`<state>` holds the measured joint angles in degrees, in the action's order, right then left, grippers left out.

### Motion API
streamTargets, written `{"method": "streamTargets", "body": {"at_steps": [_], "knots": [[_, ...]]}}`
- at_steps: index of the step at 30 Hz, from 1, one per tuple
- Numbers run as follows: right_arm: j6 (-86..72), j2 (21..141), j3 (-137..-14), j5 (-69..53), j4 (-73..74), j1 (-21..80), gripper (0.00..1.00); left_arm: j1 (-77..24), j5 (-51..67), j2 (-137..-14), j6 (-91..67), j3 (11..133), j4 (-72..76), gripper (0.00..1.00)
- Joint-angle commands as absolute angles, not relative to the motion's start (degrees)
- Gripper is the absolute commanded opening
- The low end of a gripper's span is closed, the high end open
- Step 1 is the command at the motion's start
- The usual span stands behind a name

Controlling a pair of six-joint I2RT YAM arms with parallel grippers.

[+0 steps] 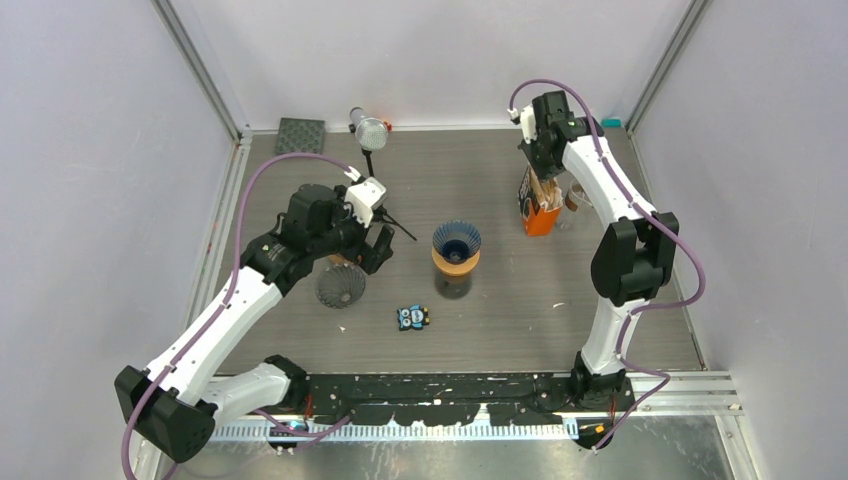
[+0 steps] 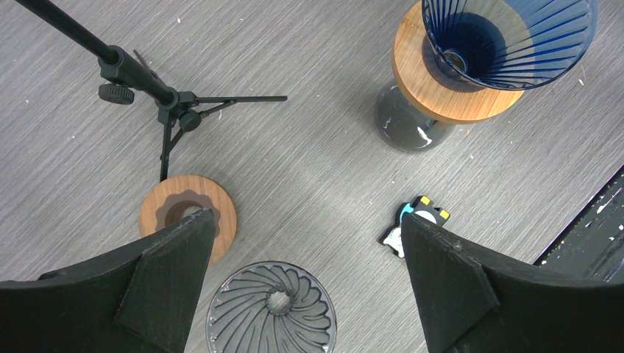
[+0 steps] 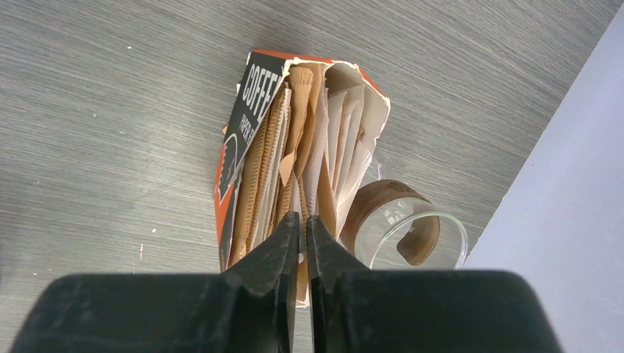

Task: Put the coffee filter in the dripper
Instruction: Pick up the coffee filter from the coffee filter holder.

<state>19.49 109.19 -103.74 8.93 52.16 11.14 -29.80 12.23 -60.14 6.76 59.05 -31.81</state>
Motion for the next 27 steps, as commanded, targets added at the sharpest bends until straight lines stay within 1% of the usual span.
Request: {"method": "streamTargets", "body": {"at_steps": [1,3,6,19,24,25,27], "knots": [[19.99,108.79,-106.47,9.78,51.79,11.51,0.10,-29.53,13.10,-59.70,7.91,59.10,-30.37,1.00],[19.99,108.50,-106.70,9.61,51.88,11.49,0.06,-29.49,13.10,-59.68,7.91,59.11,-30.32,1.00],[19.85,107.75,-107.10,9.49,52.04,11.47,0.03,-29.48,13.08,-59.72,7.91,59.04,-30.30,1.00],[19.90,104.36,-110.83,9.97,53.98,11.51,0.00,-29.53,13.22,-59.44,8.08,59.12,-30.31,1.00],[20.09,102.13,-110.94,10.53,54.10,11.44,0.03,-29.51,13.20,-59.41,8.09,59.02,-30.18,1.00],[20.07,101.70,-110.93,10.61,54.06,11.46,0.04,-29.53,13.19,-59.41,8.09,58.99,-30.16,1.00],[19.93,100.99,-110.76,10.55,54.29,11.49,0.11,-29.52,13.14,-59.35,8.13,58.95,-30.22,1.00]]}}
